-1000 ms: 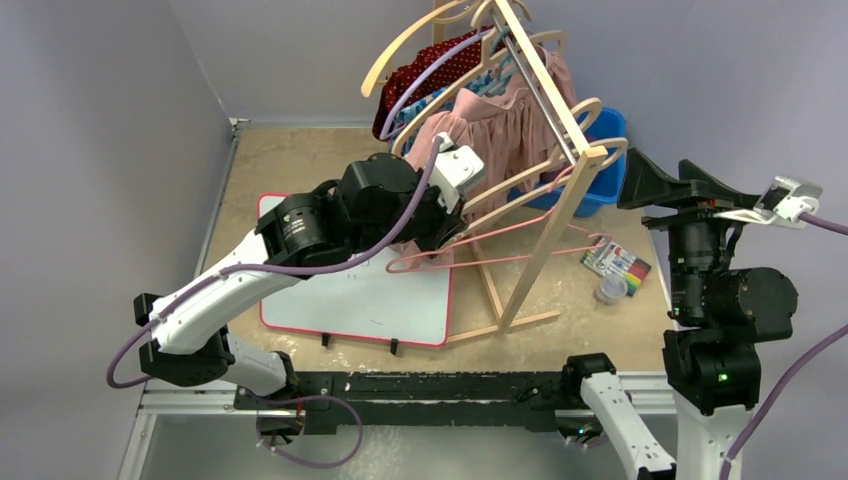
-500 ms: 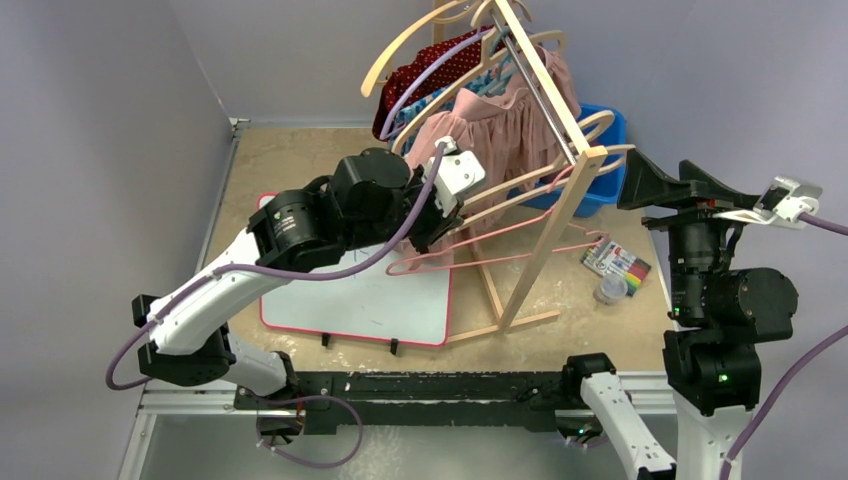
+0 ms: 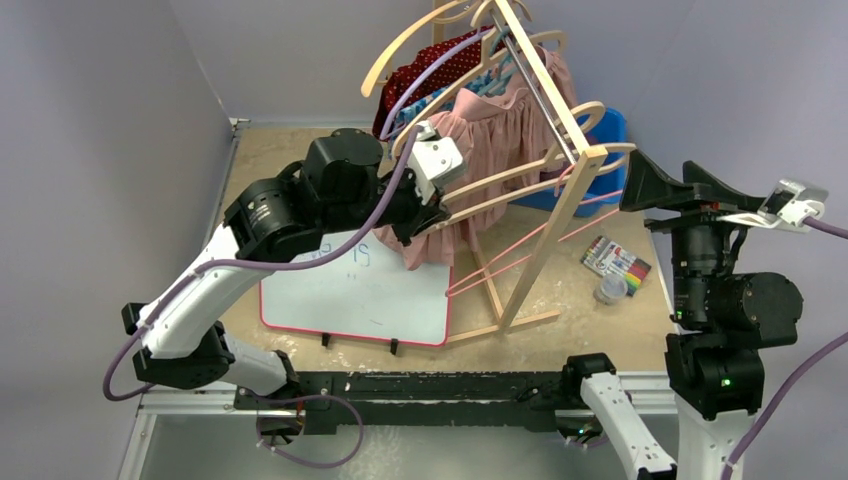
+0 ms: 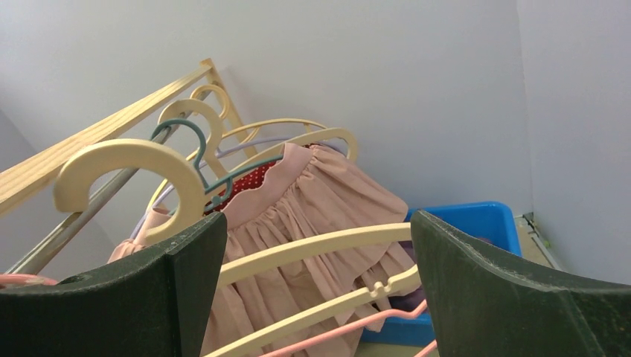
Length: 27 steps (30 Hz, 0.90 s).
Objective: Remove the skirt from the hanger
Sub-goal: Place the hanger at the clothesline.
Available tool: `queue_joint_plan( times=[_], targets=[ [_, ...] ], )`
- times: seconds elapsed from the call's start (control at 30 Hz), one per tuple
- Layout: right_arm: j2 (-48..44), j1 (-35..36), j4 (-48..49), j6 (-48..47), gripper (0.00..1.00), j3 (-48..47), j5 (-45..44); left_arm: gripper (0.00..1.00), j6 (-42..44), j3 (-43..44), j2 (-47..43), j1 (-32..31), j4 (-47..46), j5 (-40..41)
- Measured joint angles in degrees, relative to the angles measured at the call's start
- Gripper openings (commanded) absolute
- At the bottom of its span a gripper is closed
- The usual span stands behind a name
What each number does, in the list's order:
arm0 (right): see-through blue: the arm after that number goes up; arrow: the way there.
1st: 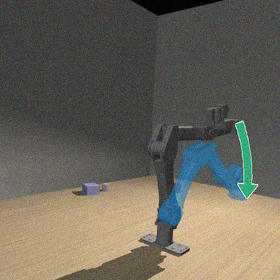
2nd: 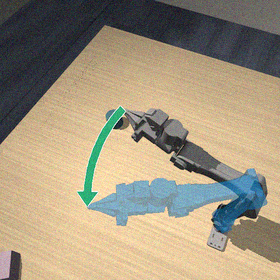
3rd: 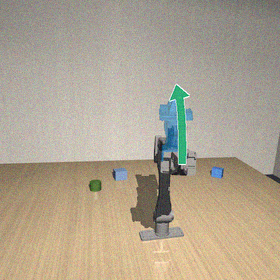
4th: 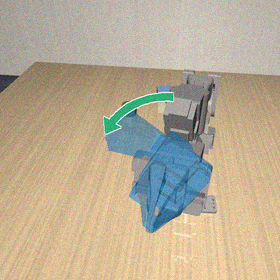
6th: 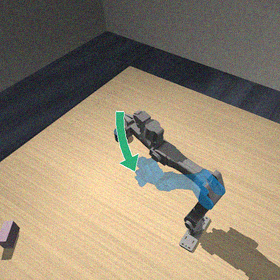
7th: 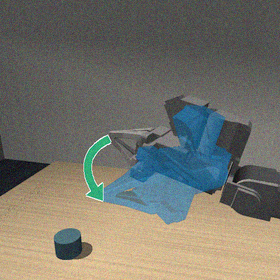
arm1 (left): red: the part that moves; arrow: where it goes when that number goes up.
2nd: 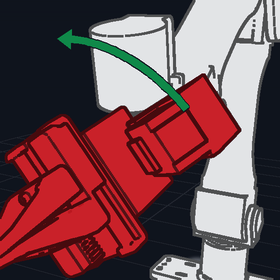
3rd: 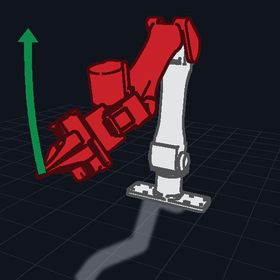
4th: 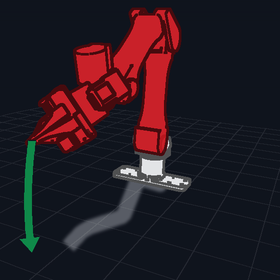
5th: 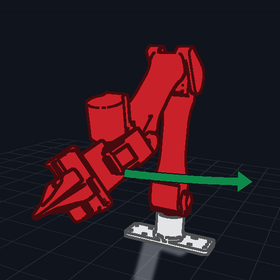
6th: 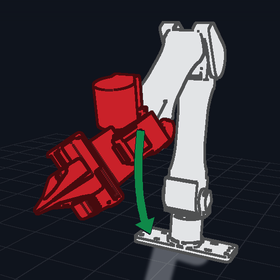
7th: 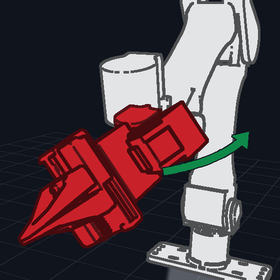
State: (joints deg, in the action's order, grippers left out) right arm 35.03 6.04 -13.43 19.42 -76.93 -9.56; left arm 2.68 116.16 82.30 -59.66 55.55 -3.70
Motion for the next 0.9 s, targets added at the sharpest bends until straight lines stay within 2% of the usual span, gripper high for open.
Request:
queue_joint_plan(
  times=[0.5,0.9],
  targets=[
    [-0.3,0.0,0.0,0.0,0.93,-0.1,0.1,0.0,-1.7,-6.2,-7.1,0.0,-0.8,-3.8],
    [-0.3,0.0,0.0,0.0,0.93,-0.1,0.2,0.0,-4.8,-2.8,-5.3,0.0,2.5,-5.0]
  ],
)
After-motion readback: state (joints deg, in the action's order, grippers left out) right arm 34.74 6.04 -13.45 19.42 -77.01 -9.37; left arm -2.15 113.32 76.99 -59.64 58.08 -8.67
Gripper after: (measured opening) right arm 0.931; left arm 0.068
